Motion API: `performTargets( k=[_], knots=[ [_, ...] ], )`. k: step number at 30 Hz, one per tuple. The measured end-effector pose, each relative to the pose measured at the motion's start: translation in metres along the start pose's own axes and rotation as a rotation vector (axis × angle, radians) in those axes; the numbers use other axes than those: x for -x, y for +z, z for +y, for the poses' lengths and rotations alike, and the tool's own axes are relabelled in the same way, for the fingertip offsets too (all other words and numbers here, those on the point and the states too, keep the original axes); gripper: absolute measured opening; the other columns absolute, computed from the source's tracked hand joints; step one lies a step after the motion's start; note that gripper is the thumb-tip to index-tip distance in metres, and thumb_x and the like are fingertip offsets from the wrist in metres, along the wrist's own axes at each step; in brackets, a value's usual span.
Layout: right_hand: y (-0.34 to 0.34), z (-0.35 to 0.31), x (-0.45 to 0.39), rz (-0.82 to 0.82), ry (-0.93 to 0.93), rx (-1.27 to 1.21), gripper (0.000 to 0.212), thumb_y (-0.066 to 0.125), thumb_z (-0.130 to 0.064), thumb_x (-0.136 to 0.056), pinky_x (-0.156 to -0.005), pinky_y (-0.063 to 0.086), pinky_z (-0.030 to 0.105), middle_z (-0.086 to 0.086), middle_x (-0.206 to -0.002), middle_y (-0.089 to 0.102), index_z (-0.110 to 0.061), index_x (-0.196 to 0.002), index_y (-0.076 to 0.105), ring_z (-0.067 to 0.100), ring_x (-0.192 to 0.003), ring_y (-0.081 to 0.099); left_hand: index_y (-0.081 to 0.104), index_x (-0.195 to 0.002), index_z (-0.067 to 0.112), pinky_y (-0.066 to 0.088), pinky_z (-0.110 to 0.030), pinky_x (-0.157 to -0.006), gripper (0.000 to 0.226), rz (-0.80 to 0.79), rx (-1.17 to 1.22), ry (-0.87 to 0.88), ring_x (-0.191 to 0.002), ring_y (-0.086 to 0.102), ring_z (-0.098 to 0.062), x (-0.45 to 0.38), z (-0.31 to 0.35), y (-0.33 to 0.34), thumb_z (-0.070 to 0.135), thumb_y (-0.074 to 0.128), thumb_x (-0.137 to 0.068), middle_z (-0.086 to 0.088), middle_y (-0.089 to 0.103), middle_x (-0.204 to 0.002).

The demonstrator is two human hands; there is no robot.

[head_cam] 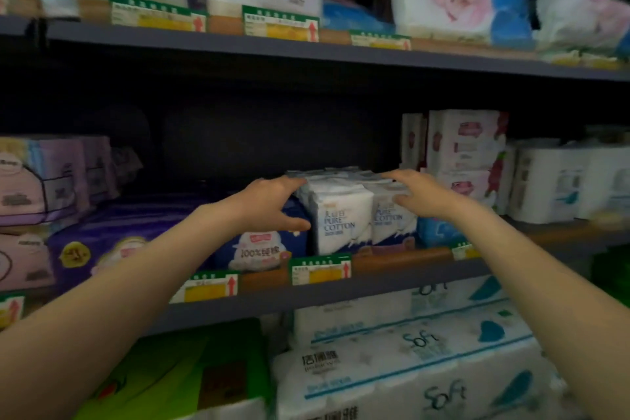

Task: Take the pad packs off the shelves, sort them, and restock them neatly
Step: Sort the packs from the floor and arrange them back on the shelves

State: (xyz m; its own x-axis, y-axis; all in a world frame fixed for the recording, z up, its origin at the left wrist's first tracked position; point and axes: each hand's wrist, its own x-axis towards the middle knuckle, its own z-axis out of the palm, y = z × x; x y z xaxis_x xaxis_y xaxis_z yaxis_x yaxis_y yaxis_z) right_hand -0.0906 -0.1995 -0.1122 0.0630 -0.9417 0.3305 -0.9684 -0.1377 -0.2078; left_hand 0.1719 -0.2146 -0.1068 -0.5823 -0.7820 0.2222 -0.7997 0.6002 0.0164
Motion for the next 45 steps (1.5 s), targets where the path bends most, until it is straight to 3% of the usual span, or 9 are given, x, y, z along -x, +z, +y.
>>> performTargets(
  k=[4, 8, 15, 18, 23, 34, 39, 42, 45],
  knots=[
    [0.001, 0.043, 0.003, -0.013, -0.007, -0.002, 0.060, 0.053, -0.011, -0.094, -0.109, 0.025, 0.030, 0.011, -0.151, 0.030, -0.018, -0.147, 0.027, 0.025, -0.137, 0.030, 0.009, -0.150, 0.014, 0.024, -0.029, -0.110, 0.084, -0.002, -0.062, -0.053, -0.138, 0.030, -0.021, -0.021, 0.038, 0.007, 0.050, 0.054, -0.089, -0.003, 0.017, -0.156],
    [0.002, 0.064, 0.004, -0.031, -0.080, -0.061, 0.067, 0.062, -0.019, -0.090, -0.108, 0.027, 0.030, 0.010, -0.150, 0.031, -0.018, -0.147, 0.027, 0.024, -0.135, 0.032, 0.004, -0.150, 0.015, 0.007, -0.039, -0.116, 0.086, -0.080, -0.221, -0.125, -0.144, 0.015, -0.019, -0.037, 0.056, 0.013, 0.053, 0.051, -0.089, -0.002, 0.008, -0.158],
    [0.014, 0.060, -0.030, -0.139, -0.196, 0.057, 0.100, 0.075, -0.046, -0.073, -0.117, 0.014, 0.047, 0.005, -0.158, 0.011, -0.030, -0.150, 0.014, 0.026, -0.144, 0.016, 0.001, -0.150, 0.021, 0.002, -0.045, -0.117, 0.100, -0.108, -0.308, -0.268, -0.144, 0.013, -0.019, -0.052, 0.059, 0.027, 0.059, 0.060, -0.079, -0.005, 0.008, -0.158],
    [0.022, 0.058, -0.043, -0.180, -0.219, -0.097, 0.098, 0.076, -0.049, -0.070, -0.115, 0.018, 0.038, 0.007, -0.157, 0.012, -0.034, -0.149, 0.018, 0.026, -0.143, 0.016, 0.004, -0.149, 0.022, 0.003, -0.045, -0.117, 0.102, -0.030, -0.364, -0.308, -0.143, 0.018, -0.018, -0.057, 0.059, 0.038, 0.059, 0.064, -0.076, -0.004, 0.014, -0.157],
    [0.026, 0.061, -0.051, -0.117, -0.268, -0.099, 0.093, 0.079, -0.041, -0.069, -0.107, 0.030, 0.033, 0.004, -0.146, 0.028, -0.032, -0.146, 0.027, 0.023, -0.133, 0.033, 0.008, -0.148, 0.026, 0.000, -0.045, -0.116, 0.097, 0.058, -0.398, -0.412, -0.142, 0.022, -0.017, -0.063, 0.060, 0.051, 0.054, 0.066, -0.076, -0.001, 0.014, -0.157],
    [0.050, 0.049, -0.045, 0.021, -0.167, 0.060, 0.101, 0.074, -0.059, -0.067, -0.105, 0.032, 0.044, 0.010, -0.147, 0.018, -0.035, -0.146, 0.016, 0.039, -0.125, 0.032, 0.006, -0.149, 0.022, -0.004, -0.051, -0.115, 0.097, -0.001, -0.402, -0.519, -0.146, 0.006, -0.020, -0.086, 0.060, 0.053, 0.046, 0.068, -0.078, 0.000, 0.010, -0.158],
    [0.050, 0.046, -0.048, -0.007, -0.150, 0.033, 0.098, 0.075, -0.055, -0.069, -0.105, 0.030, 0.045, 0.011, -0.147, 0.018, -0.033, -0.145, 0.018, 0.040, -0.125, 0.033, -0.008, -0.149, 0.015, -0.006, -0.055, -0.112, 0.109, -0.060, -0.454, -0.538, -0.145, -0.008, -0.027, -0.086, 0.076, 0.046, 0.047, 0.068, -0.078, -0.008, -0.004, -0.158],
    [0.048, 0.047, -0.048, -0.034, -0.181, 0.046, 0.099, 0.075, -0.052, -0.070, -0.105, 0.030, 0.045, 0.011, -0.148, 0.015, -0.033, -0.146, 0.015, 0.040, -0.126, 0.030, -0.020, -0.146, 0.027, -0.005, -0.059, -0.111, 0.113, -0.032, -0.412, -0.425, -0.143, -0.015, -0.031, -0.093, 0.094, 0.053, 0.051, 0.067, -0.077, -0.010, -0.016, -0.156],
    [0.030, 0.062, -0.052, -0.199, -0.263, -0.018, 0.104, 0.076, -0.049, -0.070, -0.111, 0.026, 0.050, 0.006, -0.155, 0.011, -0.036, -0.148, 0.010, 0.037, -0.137, 0.023, -0.017, -0.144, 0.038, -0.004, -0.059, -0.112, 0.112, -0.011, -0.350, -0.388, -0.143, -0.014, -0.032, -0.100, 0.096, 0.060, 0.052, 0.070, -0.075, -0.006, -0.014, -0.156]
  ],
)
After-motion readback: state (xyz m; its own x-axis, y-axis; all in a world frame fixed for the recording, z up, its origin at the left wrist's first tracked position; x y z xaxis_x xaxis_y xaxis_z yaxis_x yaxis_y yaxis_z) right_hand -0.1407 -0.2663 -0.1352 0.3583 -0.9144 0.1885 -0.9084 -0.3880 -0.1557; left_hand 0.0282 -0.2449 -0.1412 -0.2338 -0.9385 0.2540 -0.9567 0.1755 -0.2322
